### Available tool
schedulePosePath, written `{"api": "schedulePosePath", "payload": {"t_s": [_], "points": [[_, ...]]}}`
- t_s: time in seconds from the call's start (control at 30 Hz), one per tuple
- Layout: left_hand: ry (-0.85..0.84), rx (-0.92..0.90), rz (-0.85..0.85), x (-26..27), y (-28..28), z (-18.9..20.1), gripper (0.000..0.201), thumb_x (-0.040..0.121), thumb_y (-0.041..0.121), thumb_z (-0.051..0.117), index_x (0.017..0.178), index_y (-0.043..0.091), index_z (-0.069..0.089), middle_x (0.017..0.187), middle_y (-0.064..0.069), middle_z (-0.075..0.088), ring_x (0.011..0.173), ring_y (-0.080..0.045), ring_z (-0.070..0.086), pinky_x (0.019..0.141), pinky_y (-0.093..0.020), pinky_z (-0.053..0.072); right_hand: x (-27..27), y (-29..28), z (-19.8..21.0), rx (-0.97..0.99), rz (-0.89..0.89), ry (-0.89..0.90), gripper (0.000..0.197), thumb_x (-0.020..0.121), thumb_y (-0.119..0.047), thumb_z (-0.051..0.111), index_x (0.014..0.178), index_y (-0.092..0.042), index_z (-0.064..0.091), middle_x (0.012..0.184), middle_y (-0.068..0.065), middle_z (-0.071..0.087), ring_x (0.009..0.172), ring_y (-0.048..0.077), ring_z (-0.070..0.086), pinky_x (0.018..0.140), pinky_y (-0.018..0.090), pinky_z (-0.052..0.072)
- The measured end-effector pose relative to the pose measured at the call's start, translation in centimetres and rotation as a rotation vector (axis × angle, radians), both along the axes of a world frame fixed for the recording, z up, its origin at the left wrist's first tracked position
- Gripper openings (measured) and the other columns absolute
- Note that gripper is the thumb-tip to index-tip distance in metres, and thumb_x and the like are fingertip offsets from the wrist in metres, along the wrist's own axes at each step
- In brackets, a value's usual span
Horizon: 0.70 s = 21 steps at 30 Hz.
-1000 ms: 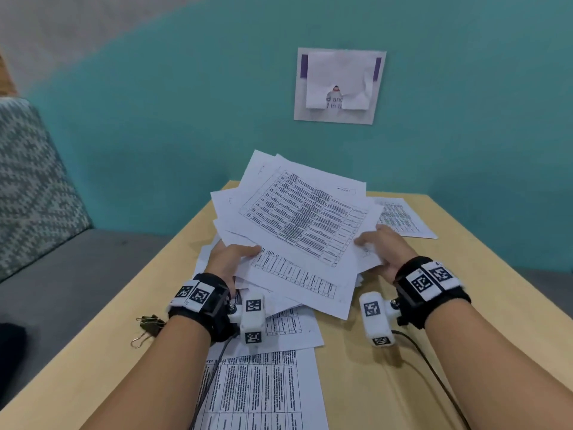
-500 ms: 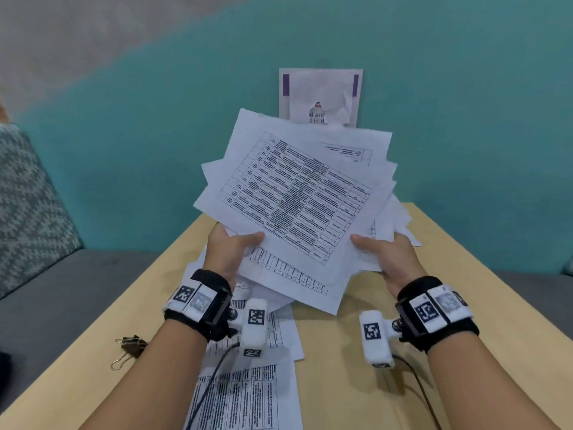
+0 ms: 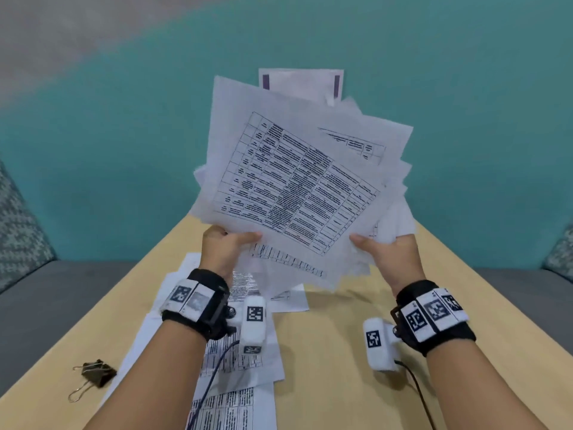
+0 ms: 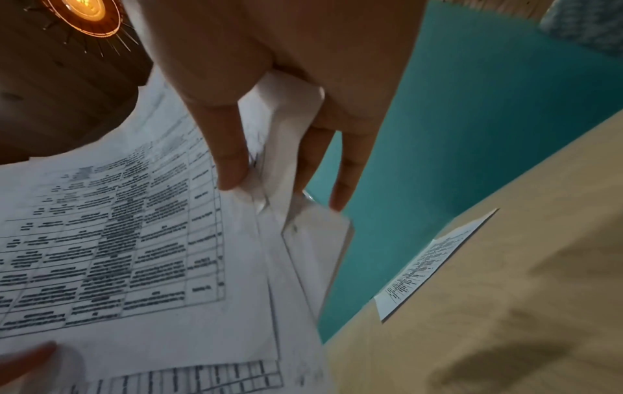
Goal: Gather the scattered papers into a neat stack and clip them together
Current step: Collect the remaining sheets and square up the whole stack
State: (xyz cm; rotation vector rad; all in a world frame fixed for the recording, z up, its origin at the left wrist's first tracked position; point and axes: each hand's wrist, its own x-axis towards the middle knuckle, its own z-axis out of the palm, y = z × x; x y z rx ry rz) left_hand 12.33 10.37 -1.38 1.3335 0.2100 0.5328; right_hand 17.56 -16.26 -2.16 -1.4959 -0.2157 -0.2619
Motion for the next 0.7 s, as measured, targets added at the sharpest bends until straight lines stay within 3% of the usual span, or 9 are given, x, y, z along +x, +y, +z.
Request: {"api": "schedulePosePath", "payload": {"t_s": [0.07,0.13,0.2,0.27,0.37,0.47,0.57,0.63,0.7], "points": [[-0.012,-0.057,-0.020,0.07,-0.07,-0.02,0.072,0.051,0.016,0.096,0.116,0.000,0.069,0.114,-0.014,0.077,0.106,-0.034,0.072,0.101,-0.056,0.053,0.38,-0.18,-0.37,-0.041,0.034,0.029,0.026,0.078,-0.009,0.085,0.093,-0.023,0.069,0.106,0.007,0.077,0.104,0.026,0.072,0.096,0.044,0.055],[-0.018,-0.055,-0.030,-0.01,0.13,-0.15,0.059,0.063,0.007,0.091,0.118,0.007,0.070,0.114,-0.009,0.077,0.108,-0.032,0.072,0.100,-0.056,0.053,0.33,-0.21,-0.51,-0.056,0.067,0.054,0.024,0.081,-0.008,0.082,0.094,-0.024,0.069,0.103,0.001,0.077,0.098,0.017,0.073,0.096,0.042,0.055],[-0.016,-0.045,-0.030,-0.21,0.29,-0.25,0.052,0.071,-0.005,0.084,0.119,0.008,0.071,0.113,-0.010,0.077,0.108,-0.034,0.072,0.098,-0.058,0.054,0.17,-0.10,-0.56,-0.035,0.093,0.035,0.034,0.083,0.000,0.078,0.108,-0.021,0.069,0.103,-0.007,0.075,0.093,0.005,0.071,0.087,0.030,0.055],[-0.018,-0.029,-0.032,-0.09,0.55,-0.17,0.051,0.072,-0.012,0.080,0.118,0.008,0.071,0.114,-0.012,0.077,0.107,-0.035,0.072,0.096,-0.058,0.056,0.17,0.01,-0.31,-0.022,0.077,0.019,0.044,0.082,0.002,0.078,0.120,-0.018,0.066,0.105,-0.007,0.075,0.095,0.006,0.072,0.082,0.026,0.054],[-0.027,-0.033,-0.042,0.03,0.71,0.22,0.050,0.072,-0.007,0.082,0.117,0.012,0.070,0.115,-0.007,0.077,0.106,-0.029,0.072,0.097,-0.050,0.056,0.39,-0.06,-0.01,-0.005,0.083,0.037,0.035,0.079,-0.002,0.082,0.102,-0.026,0.070,0.106,-0.003,0.077,0.103,0.017,0.072,0.090,0.037,0.055],[-0.011,-0.015,-0.051,0.00,0.39,0.03,0.048,0.073,0.003,0.087,0.118,0.012,0.071,0.115,-0.002,0.077,0.107,-0.022,0.072,0.100,-0.046,0.053,-0.03,-0.01,0.05,-0.052,0.112,0.049,0.029,0.082,-0.006,0.081,0.097,-0.027,0.068,0.103,-0.006,0.075,0.099,0.012,0.070,0.083,0.028,0.052],[0.012,-0.016,-0.059,-0.02,0.56,-0.19,0.035,0.075,-0.007,0.082,0.102,0.014,0.075,0.099,-0.001,0.081,0.088,-0.019,0.078,0.085,-0.042,0.061,-0.05,-0.13,-0.02,-0.048,0.072,0.062,0.024,0.083,-0.006,0.080,0.095,-0.022,0.066,0.093,-0.010,0.070,0.088,0.006,0.065,0.070,0.019,0.046],[0.001,-0.004,-0.062,-0.19,0.56,0.07,0.035,0.075,-0.013,0.079,0.097,0.013,0.075,0.091,0.003,0.081,0.075,-0.010,0.077,0.068,-0.030,0.062,0.11,-0.27,0.01,-0.031,0.079,0.078,0.026,0.081,-0.006,0.082,0.097,-0.022,0.069,0.097,-0.006,0.075,0.093,0.012,0.070,0.080,0.027,0.052],[0.005,-0.009,-0.076,-0.26,0.67,0.42,0.026,0.076,-0.016,0.076,0.087,0.006,0.071,0.072,0.006,0.077,0.054,-0.003,0.070,0.052,-0.015,0.053,0.10,-0.37,0.25,-0.038,0.078,0.087,0.033,0.076,-0.007,0.085,0.102,-0.022,0.071,0.103,-0.003,0.078,0.099,0.017,0.073,0.090,0.038,0.056]]}}
